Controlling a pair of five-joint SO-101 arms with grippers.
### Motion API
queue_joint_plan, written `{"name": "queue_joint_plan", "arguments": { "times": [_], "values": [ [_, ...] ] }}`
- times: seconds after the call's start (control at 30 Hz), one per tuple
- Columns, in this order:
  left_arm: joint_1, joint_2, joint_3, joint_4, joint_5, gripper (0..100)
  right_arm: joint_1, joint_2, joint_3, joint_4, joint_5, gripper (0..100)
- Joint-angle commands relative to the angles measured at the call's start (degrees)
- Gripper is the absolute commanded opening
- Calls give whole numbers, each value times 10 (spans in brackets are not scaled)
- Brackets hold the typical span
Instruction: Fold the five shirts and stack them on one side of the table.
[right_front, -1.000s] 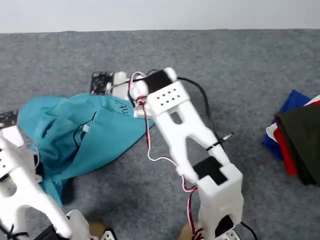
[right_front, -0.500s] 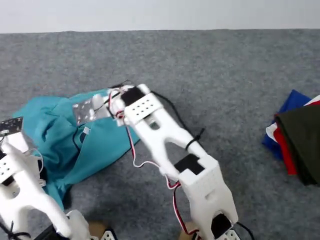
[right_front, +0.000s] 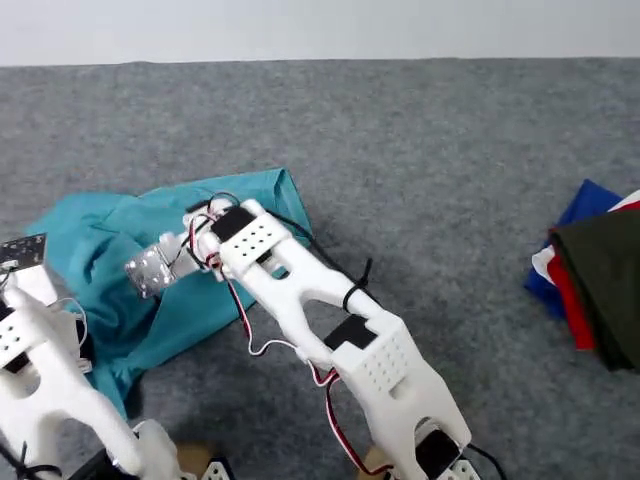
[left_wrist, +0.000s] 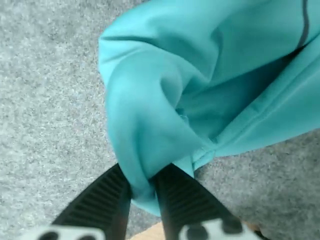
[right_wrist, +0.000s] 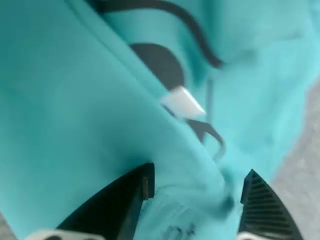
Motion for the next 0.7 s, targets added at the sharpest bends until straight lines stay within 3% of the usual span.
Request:
{"name": "queue_joint_plan", "arguments": {
  "times": [0.0,0.23,0.47,0.67],
  "values": [
    [-1,-17,-2,-6,-4,2,-7,7,-7,-9,21,279],
    [0,-13,-2,-40,-4,2,-4,15,-34,-6,21,2],
    [53,-13,-2,-44,-4,2,32,15,-120,4,19,10],
    [93,-13,-2,-47,-3,2,55,15,-196,90,18,17]
  ]
}}
